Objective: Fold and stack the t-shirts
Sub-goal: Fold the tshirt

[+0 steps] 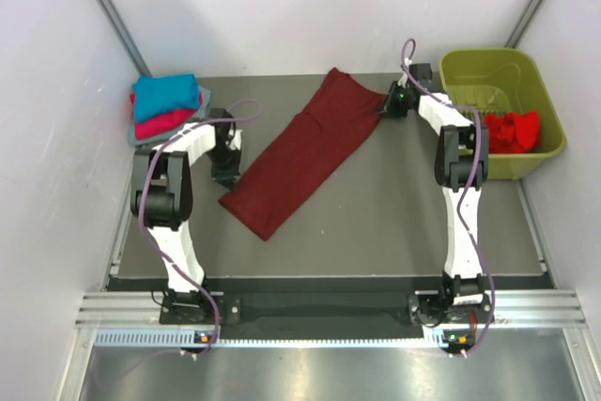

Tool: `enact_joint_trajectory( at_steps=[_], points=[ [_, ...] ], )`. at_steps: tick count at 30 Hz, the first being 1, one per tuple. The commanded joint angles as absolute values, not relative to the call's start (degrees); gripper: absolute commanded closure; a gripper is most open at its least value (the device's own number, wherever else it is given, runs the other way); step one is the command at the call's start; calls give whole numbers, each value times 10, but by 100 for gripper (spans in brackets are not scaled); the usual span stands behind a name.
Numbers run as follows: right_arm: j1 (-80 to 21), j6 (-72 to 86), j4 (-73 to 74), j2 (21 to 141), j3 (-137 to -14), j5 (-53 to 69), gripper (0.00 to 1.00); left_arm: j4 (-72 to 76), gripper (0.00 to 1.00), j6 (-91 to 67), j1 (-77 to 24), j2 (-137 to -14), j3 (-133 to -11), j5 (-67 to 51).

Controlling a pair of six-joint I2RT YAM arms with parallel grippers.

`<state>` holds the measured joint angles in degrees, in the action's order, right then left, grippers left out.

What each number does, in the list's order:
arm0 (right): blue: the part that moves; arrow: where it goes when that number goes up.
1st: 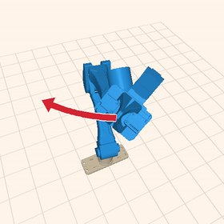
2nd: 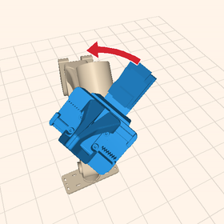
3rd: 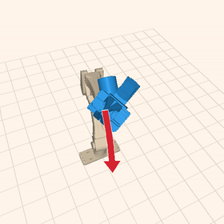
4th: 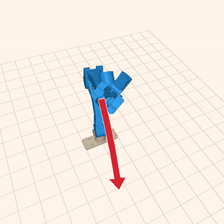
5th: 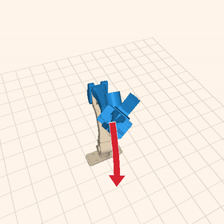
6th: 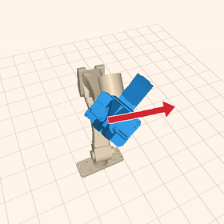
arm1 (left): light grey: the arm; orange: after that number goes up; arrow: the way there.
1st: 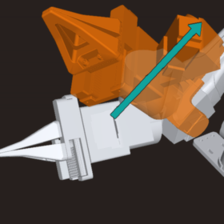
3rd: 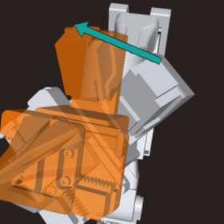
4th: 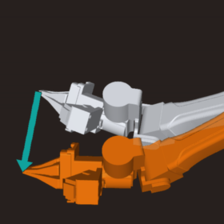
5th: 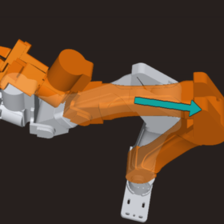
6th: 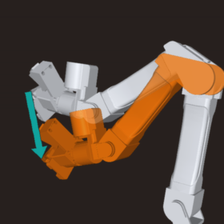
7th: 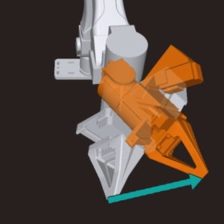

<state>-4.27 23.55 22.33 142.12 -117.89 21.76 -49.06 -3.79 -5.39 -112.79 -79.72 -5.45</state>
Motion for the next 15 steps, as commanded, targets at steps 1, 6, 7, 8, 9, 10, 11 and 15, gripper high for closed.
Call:
enact_joint_trajectory(
  at_steps=[1,6,7,8,9,10,11,15],
  points=[
    [-54,221,209,1442,-1242,181,92,-535,100,-54,-82,-1079,-747,-105],
    [-63,220,193,1480,-1313,168,91,-538,100,-62,-128,-1032,-713,-137],
    [-64,219,191,1484,-1322,165,91,-539,100,-62,-135,-1024,-703,-144],
    [-66,220,186,1495,-1336,163,90,-539,100,-62,-149,-1020,-698,-162],
    [-66,221,184,1500,-1342,163,89,-539,100,-62,-156,-1017,-690,-165],
    [-67,222,181,1504,-1347,163,89,-537,100,-62,-165,-1011,-687,-165],
    [-68,224,178,1511,-1354,163,89,-538,100,-61,-181,-1009,-686,-168],
    [-70,237,163,1530,-1376,167,89,-536,100,-61,-221,-1008,-679,-182]
  ],
)
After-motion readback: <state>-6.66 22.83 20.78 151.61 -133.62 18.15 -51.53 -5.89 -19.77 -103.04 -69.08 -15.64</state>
